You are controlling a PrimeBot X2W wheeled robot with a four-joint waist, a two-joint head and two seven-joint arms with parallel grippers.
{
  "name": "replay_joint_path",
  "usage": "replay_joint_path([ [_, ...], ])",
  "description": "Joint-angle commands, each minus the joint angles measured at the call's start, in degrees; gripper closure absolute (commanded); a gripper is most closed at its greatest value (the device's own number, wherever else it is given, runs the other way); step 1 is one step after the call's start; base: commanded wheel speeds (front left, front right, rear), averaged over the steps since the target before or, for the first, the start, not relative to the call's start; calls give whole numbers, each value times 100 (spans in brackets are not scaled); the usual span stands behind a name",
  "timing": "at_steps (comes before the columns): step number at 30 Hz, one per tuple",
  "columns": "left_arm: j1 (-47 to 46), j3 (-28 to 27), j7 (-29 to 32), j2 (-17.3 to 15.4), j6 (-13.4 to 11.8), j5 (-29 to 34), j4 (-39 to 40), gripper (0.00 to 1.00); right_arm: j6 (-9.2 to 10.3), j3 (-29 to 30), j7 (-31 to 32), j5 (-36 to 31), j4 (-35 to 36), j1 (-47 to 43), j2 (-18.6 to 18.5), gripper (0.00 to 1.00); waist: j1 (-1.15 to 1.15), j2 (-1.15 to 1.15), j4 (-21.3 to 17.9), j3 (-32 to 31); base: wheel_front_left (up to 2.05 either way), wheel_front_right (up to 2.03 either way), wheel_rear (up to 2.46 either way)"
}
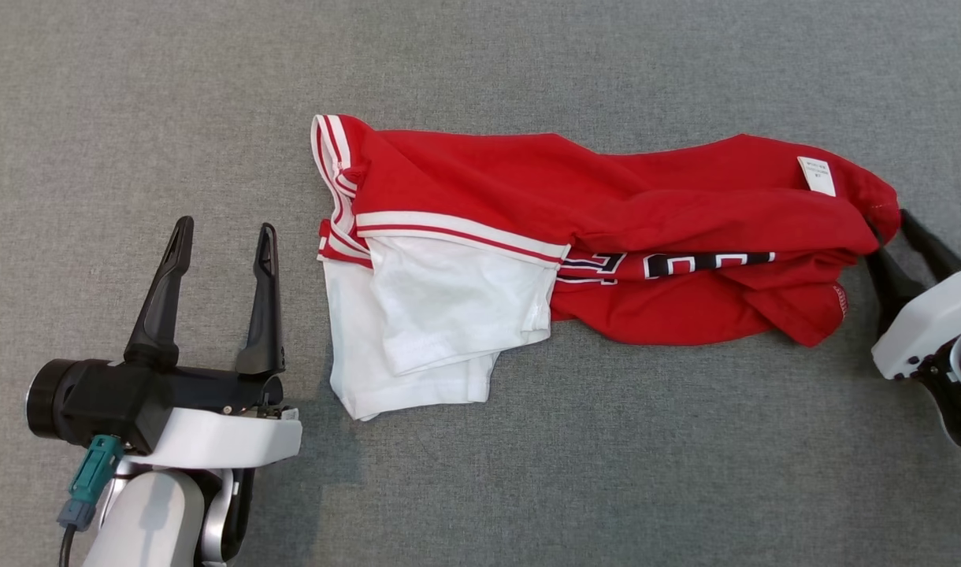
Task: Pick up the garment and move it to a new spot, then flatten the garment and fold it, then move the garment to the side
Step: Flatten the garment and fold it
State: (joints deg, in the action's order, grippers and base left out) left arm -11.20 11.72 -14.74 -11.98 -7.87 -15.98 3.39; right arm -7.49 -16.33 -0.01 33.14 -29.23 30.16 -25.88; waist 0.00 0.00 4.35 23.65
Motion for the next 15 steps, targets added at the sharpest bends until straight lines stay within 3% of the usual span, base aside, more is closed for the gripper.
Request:
replay_joint_path([
  [1, -108, -33, -39, -5, 16, 46, -7, 0, -1, -71, -11, 127, 26, 45, -50, 100, 0, 0, -6, -5, 0, 0, 0],
  [8, -95, -140, -37, 59, 39, 114, 3, 0, -1, -328, -494, 772, 736, -99, -232, 100, 0, 0, -133, -73, 0, 0, 0],
  [15, -36, -208, -39, 91, 80, 180, 3, 0, -1, -478, -776, 2109, 2576, -747, -556, 100, 0, 0, -307, -183, 0, 0, 0],
])
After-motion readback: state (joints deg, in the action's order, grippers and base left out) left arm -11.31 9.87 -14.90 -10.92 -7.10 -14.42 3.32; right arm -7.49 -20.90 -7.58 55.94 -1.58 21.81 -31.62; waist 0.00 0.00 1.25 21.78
